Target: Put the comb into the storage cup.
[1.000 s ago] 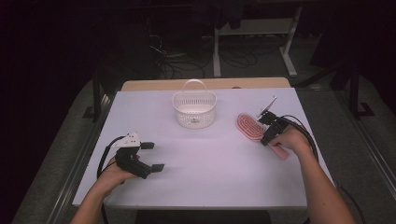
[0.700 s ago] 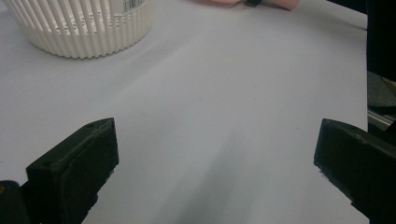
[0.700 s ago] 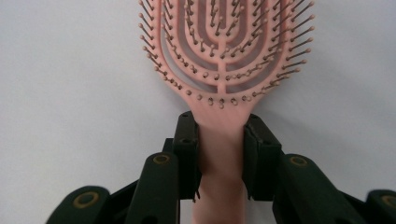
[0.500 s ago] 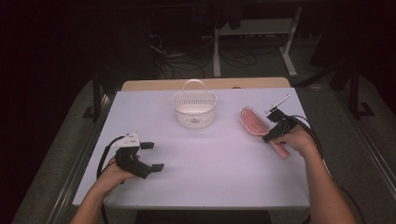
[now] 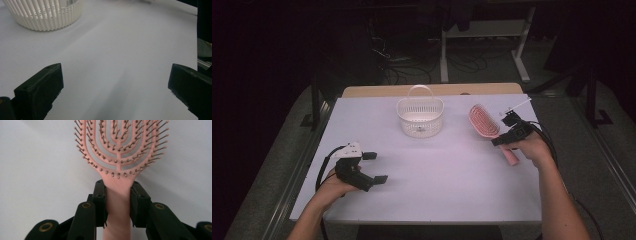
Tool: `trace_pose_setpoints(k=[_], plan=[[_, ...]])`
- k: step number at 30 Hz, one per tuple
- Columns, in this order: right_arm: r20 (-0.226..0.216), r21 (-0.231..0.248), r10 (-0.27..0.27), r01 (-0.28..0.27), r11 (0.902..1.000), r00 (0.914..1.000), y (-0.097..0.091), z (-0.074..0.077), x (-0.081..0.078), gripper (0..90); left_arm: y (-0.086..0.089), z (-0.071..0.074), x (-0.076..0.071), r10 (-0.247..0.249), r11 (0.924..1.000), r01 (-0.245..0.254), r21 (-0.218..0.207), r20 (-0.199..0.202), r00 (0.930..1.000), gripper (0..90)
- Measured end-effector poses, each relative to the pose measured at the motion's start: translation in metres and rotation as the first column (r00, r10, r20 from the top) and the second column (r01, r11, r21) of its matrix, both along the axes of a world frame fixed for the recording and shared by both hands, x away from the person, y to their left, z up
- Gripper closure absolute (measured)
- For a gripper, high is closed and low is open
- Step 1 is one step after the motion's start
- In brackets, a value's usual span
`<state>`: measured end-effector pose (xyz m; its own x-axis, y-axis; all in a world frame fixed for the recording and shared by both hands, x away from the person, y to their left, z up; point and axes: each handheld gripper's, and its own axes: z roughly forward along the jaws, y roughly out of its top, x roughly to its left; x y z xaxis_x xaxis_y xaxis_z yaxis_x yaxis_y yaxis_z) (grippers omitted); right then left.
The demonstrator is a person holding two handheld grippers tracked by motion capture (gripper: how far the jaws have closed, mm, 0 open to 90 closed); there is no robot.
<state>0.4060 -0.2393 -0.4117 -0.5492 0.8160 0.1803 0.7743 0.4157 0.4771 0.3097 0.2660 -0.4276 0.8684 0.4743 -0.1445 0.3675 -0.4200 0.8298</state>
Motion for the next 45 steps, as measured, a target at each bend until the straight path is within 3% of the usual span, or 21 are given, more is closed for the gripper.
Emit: trace_pose_setpoints(k=[13,21,35,45], plan=[[0.087,0.09,-0.035,0.027,0.9955,0.9956,-0.006,0.008,-0.006,68.6,0.0,-0.001,0.0,-0.004,1.0,0.004,0.009,0.003,1.0,0.0],[0.147,0.139,-0.016,-0.005,0.9903,0.989,-0.005,0.005,-0.017,68.6,-0.002,-0.002,-0.001,-0.003,0.9997,0.003,0.023,0.009,1.0,0.0],[0.228,0.136,0.052,-0.085,0.9871,0.9723,0.019,0.013,-0.026,68.6,-0.001,-0.001,0.0,0.003,0.9998,-0.003,0.019,0.013,0.9999,0.0],[0.266,0.156,0.083,-0.127,0.9795,0.9605,0.032,0.02,-0.033,68.6,-0.002,0.001,0.001,0.003,0.9999,-0.003,0.015,0.016,0.9999,0.0]])
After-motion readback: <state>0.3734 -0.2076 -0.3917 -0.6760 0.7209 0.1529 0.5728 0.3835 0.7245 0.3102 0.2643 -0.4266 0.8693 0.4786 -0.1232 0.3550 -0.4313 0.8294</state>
